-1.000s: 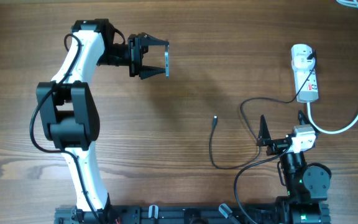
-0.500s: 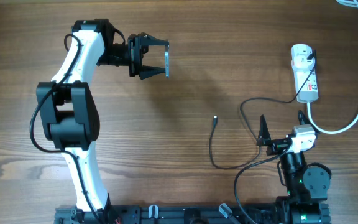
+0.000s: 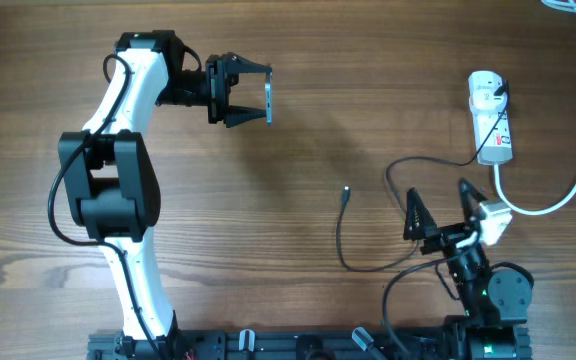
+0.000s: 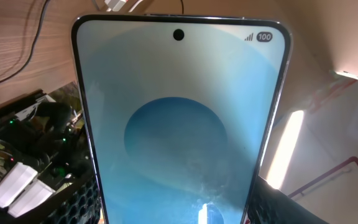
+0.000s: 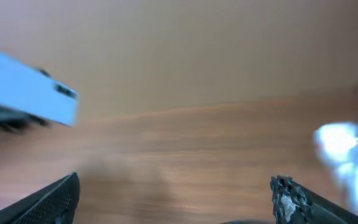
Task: Plug charger to phone and switch on socket
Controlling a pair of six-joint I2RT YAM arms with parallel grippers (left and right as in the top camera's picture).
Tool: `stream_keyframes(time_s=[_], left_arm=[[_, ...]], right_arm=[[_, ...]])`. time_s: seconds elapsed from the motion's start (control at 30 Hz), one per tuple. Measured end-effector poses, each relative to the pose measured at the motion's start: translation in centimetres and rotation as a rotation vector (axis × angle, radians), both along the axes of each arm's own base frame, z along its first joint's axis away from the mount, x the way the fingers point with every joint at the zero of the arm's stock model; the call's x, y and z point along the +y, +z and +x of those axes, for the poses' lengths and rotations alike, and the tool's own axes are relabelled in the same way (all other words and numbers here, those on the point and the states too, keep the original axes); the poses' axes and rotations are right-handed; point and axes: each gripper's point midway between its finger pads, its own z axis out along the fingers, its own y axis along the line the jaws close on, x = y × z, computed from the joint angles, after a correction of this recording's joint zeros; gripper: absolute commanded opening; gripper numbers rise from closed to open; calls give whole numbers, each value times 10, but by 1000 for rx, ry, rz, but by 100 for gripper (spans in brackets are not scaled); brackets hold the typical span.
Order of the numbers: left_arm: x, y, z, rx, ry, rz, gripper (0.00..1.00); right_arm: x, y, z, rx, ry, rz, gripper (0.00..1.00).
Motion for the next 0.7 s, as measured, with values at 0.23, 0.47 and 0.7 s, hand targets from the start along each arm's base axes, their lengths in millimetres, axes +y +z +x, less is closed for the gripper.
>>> stream_keyframes(time_s=[0.23, 0.47, 0.7], left_arm=[[0, 0, 0, 0, 0, 0, 70], [0, 0, 0, 2, 0, 0, 70], [4, 1, 2, 4, 10, -4, 70]], right_arm=[[15, 44, -10, 124, 184, 898, 100], [21, 139, -39, -133, 315, 776, 100], [24, 147, 6, 353, 110, 343, 100]])
